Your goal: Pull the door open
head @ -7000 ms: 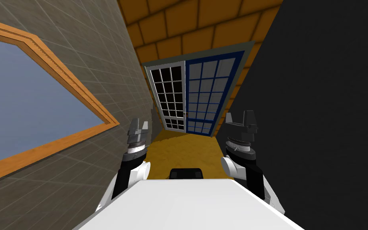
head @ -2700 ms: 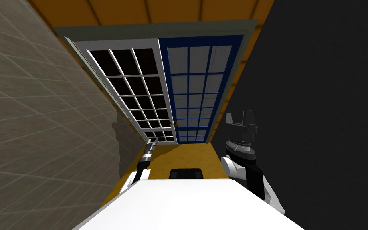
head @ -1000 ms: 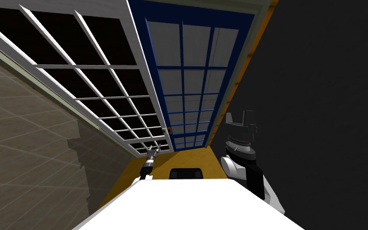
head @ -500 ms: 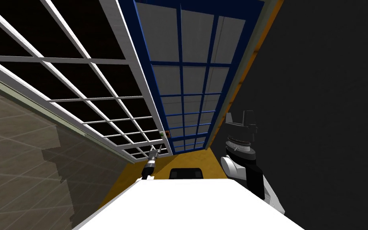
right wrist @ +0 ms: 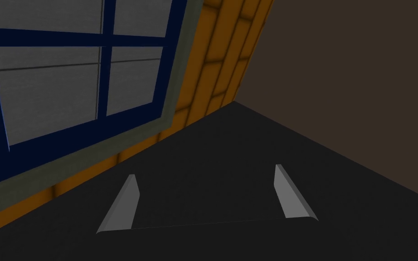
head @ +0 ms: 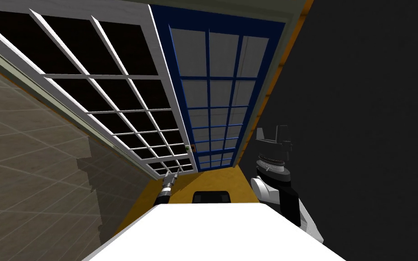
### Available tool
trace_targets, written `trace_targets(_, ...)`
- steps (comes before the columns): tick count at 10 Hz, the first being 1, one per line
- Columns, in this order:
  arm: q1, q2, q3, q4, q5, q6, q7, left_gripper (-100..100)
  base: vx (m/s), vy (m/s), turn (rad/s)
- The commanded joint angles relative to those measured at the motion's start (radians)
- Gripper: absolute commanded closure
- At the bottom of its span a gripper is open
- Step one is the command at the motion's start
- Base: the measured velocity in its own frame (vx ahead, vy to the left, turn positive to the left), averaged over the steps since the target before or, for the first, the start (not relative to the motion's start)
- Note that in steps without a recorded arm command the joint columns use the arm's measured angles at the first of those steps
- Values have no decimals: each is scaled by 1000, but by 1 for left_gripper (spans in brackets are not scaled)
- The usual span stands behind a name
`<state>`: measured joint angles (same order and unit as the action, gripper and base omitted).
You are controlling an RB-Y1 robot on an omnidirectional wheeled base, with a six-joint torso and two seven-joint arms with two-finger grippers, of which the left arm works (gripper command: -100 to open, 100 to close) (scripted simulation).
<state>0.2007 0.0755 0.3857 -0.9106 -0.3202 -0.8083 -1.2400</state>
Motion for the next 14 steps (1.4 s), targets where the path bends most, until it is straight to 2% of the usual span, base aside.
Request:
trace_targets(1, 0, 9, 15, 28, 7, -10, -7, -100, -124, -4, 6)
trace_targets(2, 17, 19, 38, 42, 16, -6, -16, -100, -154, 12, 17)
trace_targets(6, 60, 40, 106, 81, 45, 6, -44, -100, -184, 32, -5)
trace_targets(8, 60, 40, 106, 81, 45, 6, -44, -100, -70, 11, 1)
trace_targets(9, 72, 45, 133, 96, 56, 10, -56, -100, -84, 22, -27)
trace_targets(13, 91, 49, 204, 134, 87, 22, -91, -100, -110, 37, -64)
trace_targets(14, 91, 49, 204, 134, 87, 22, -91, -100, -56, 23, -22)
